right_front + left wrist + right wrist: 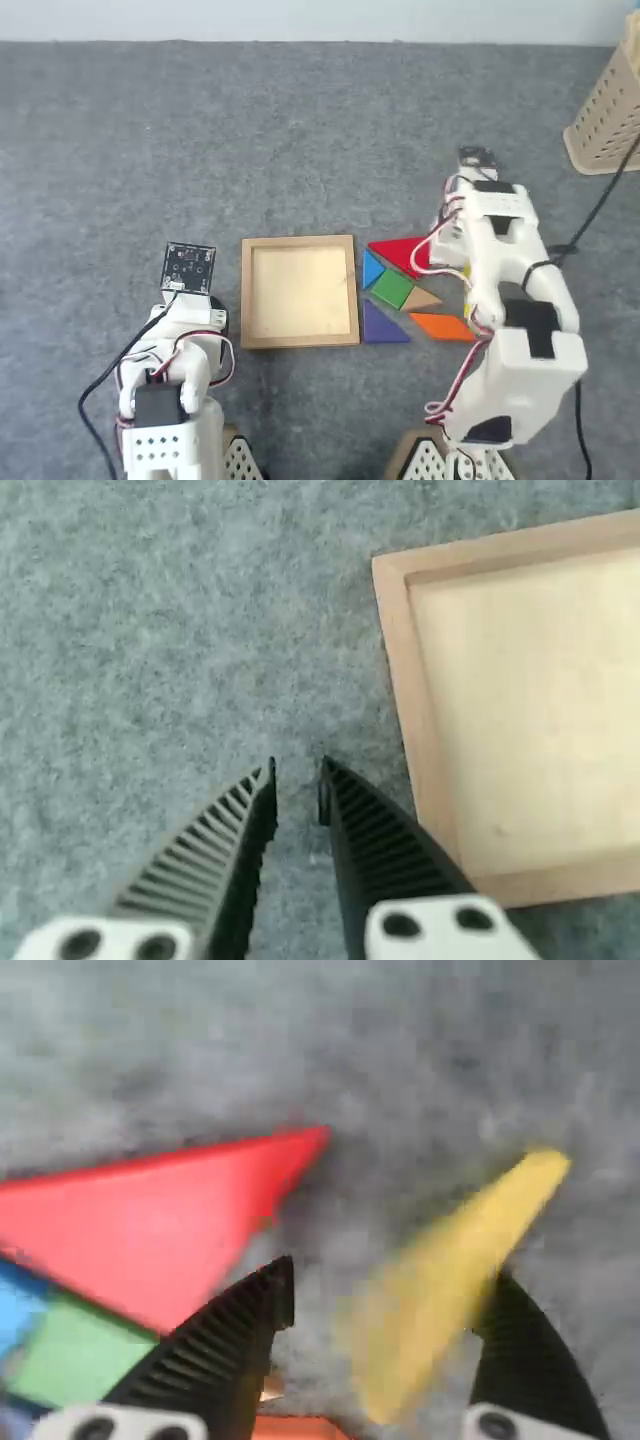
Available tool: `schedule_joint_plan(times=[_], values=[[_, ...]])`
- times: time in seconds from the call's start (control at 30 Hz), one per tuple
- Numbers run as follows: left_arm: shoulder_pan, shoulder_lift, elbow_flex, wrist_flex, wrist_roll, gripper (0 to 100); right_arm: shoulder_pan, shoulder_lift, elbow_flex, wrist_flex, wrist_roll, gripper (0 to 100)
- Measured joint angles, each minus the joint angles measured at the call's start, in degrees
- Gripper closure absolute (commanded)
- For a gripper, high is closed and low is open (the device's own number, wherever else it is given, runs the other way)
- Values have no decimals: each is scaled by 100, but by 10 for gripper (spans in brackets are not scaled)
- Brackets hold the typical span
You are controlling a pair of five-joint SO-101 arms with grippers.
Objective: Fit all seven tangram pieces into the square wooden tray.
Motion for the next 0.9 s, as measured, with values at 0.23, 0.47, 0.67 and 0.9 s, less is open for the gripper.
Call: schedule_joint_plan(times=[0.23,0.47,0.67,0.9], values=[[0,0,0,0,0,928,79,26,-9,0,0,791],[0,0,0,0,0,928,211,-9,-44,9,0,935],[0,0,0,0,0,928,492,26,-44,0,0,992],[0,0,0,0,0,928,501,-422,211,26,9,993]])
